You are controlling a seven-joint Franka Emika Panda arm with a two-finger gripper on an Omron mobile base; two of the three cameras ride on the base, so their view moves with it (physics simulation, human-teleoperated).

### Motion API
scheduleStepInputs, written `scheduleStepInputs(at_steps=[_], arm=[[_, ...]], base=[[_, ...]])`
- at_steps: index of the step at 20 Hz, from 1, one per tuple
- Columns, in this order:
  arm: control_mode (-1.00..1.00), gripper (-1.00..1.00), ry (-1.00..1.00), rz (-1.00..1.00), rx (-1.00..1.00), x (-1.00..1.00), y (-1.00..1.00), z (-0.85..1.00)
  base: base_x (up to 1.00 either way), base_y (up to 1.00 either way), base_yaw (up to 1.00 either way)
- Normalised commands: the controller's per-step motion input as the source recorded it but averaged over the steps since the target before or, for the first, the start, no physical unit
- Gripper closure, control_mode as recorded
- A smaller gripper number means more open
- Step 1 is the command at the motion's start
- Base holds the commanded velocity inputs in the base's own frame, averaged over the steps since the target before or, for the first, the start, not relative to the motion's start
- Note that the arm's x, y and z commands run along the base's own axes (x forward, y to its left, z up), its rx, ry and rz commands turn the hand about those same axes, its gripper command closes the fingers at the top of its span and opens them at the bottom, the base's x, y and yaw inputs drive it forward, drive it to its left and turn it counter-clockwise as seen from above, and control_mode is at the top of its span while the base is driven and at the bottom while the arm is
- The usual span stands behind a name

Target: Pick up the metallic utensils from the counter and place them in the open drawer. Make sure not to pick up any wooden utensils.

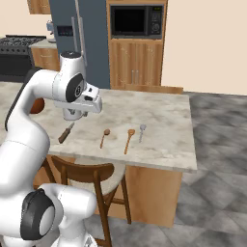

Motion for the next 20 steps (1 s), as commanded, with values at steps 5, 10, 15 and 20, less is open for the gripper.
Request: scheduleStepInputs(at_steps=[5, 10, 15, 20], arm=[[-1.0, -1.0, 0.0, 0.0, 0.0, -0.01, 0.01, -0.01], [-1.0, -1.0, 0.0, 0.0, 0.0, 0.01, 0.0, 0.0], [-1.0, -1.0, 0.02, 0.0, 0.0, 0.02, 0.08, -0.01], [1.0, -1.0, 0.01, 0.0, 0.0, 0.0, 0.03, -0.01]], base=[[0.0, 0.0, 0.0], [0.0, 0.0, 0.0], [0.0, 0.0, 0.0], [0.0, 0.27, 0.0]])
